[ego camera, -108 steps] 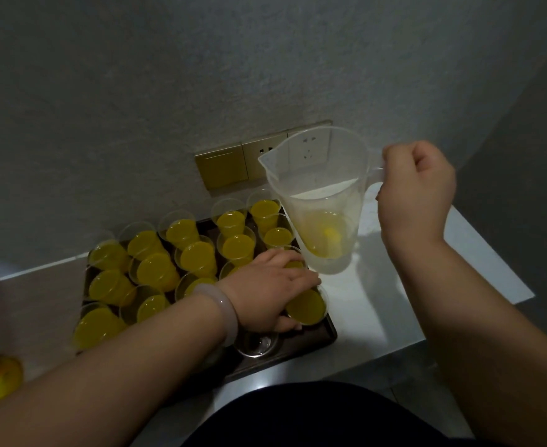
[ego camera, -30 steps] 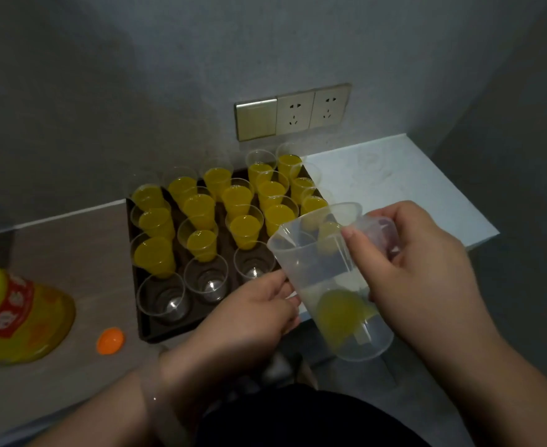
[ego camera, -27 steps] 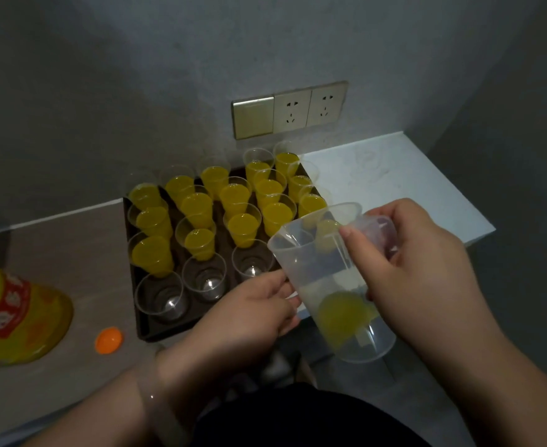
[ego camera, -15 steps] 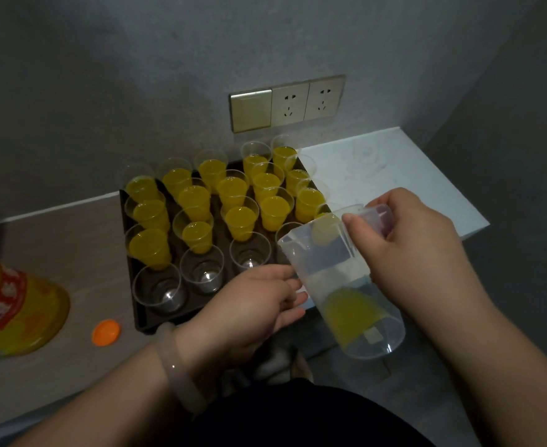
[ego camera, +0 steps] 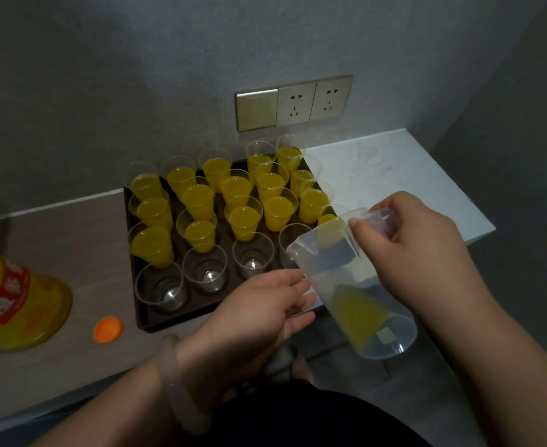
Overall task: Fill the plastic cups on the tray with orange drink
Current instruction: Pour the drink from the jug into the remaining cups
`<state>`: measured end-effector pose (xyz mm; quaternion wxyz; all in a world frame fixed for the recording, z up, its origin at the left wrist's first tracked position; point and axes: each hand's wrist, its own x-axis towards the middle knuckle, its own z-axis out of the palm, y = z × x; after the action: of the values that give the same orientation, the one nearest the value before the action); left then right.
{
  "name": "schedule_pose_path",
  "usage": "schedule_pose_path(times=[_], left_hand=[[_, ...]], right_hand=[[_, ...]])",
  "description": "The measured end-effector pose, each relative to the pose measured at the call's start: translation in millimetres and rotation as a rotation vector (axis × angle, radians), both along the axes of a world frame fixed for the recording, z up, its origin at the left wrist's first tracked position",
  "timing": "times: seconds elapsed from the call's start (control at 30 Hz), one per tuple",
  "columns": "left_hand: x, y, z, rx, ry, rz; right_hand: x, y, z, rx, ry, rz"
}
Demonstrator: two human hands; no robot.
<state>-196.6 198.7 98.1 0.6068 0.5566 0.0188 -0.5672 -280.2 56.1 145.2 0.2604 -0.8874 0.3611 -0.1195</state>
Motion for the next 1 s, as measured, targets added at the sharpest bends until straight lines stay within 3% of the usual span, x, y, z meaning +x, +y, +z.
schedule_pose_path(times=[1.0], left_hand=[[10, -6, 1, 0.017, 0.078, 0.006]], right_hand=[[42, -15, 6, -0.163, 0.149, 0.090]])
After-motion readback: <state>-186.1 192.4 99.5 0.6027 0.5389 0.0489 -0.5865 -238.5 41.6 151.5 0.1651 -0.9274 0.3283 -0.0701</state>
